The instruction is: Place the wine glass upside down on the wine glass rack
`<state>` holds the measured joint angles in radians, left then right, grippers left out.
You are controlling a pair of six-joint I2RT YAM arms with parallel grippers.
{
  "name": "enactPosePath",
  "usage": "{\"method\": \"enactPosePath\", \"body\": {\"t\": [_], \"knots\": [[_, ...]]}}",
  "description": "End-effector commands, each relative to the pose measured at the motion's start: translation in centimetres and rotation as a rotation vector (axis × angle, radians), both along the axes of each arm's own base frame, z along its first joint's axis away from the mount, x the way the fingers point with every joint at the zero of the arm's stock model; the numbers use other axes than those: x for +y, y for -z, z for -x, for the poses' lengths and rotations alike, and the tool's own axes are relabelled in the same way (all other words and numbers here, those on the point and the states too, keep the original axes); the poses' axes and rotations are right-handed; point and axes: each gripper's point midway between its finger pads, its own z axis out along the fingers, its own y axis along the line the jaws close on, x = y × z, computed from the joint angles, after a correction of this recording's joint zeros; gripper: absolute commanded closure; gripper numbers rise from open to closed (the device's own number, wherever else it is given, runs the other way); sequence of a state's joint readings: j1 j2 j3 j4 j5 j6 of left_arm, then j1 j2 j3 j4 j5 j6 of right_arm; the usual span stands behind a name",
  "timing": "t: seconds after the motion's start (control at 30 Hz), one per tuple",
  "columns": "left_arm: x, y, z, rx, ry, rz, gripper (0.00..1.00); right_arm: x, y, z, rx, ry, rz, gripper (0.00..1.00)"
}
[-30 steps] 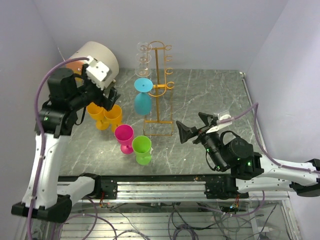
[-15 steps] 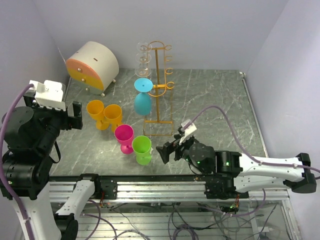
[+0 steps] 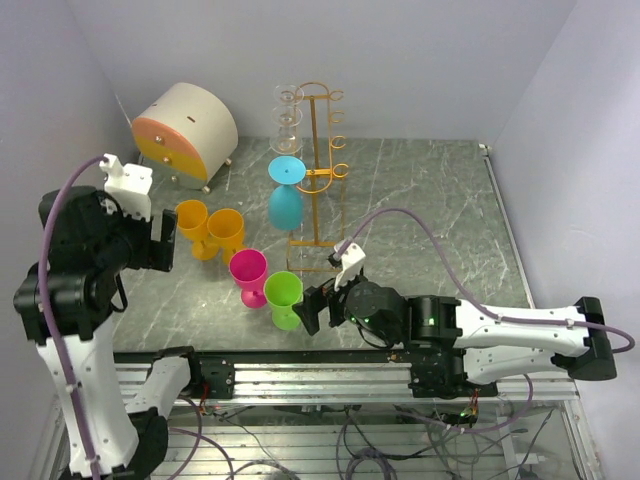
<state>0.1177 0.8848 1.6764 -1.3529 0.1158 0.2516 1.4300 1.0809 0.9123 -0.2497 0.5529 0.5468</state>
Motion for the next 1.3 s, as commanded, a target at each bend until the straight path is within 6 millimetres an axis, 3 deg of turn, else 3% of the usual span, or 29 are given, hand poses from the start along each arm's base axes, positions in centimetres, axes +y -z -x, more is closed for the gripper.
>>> {"method": "enactPosePath", "body": {"t": [0.0,0.13,0.3,0.43,0.53,0.7,0.87,1.0,1.13,1.27], "knots": [[-0.7,1.1,-1.2,0.072,0.041,0.042,0.00,0.2,-0.4,-0.5,0.000,0.030,0.049,0.00],[-2.5,1.4,-2.4,0.090,0.126,0.122,0.00,0.7,-1.1,-1.4,-0.030,0.065,0.108,0.00],[-3.8,4.1,-3.4,0.192,0.224,0.164,0.00,0.6,0.3,-2.4,-0.023,0.097,0.193,0.00],[-3.7,5.9,-5.1,0.231,0.235,0.170,0.00,-0.3,1.5,-4.6,0.061,0.133,0.129,0.00],[-3.5,6.7,-7.1,0.252,0.218,0.190,0.01,-1.5,1.1,-5.5,0.074,0.165,0.040,0.00],[-1.7,7.4,-12.2,0.258,0.123,0.167,0.04,-3.2,0.4,-6.6,0.053,0.229,-0.032,0.00],[1.0,10.1,-16.5,0.337,0.009,0.102,0.10,-4.2,0.1,-6.9,0.037,0.276,-0.049,0.00],[2.0,11.3,-19.9,0.360,-0.042,0.097,0.15,-5.2,0.0,-7.2,0.012,0.306,-0.058,0.00],[2.6,12.4,-22.7,0.391,-0.069,0.096,0.23,-6.5,-0.1,-7.4,0.002,0.349,-0.065,0.00],[3.2,14.4,-24.3,0.417,-0.090,0.084,0.30,-7.4,-0.7,-7.2,-0.017,0.348,-0.091,0.00]]}}
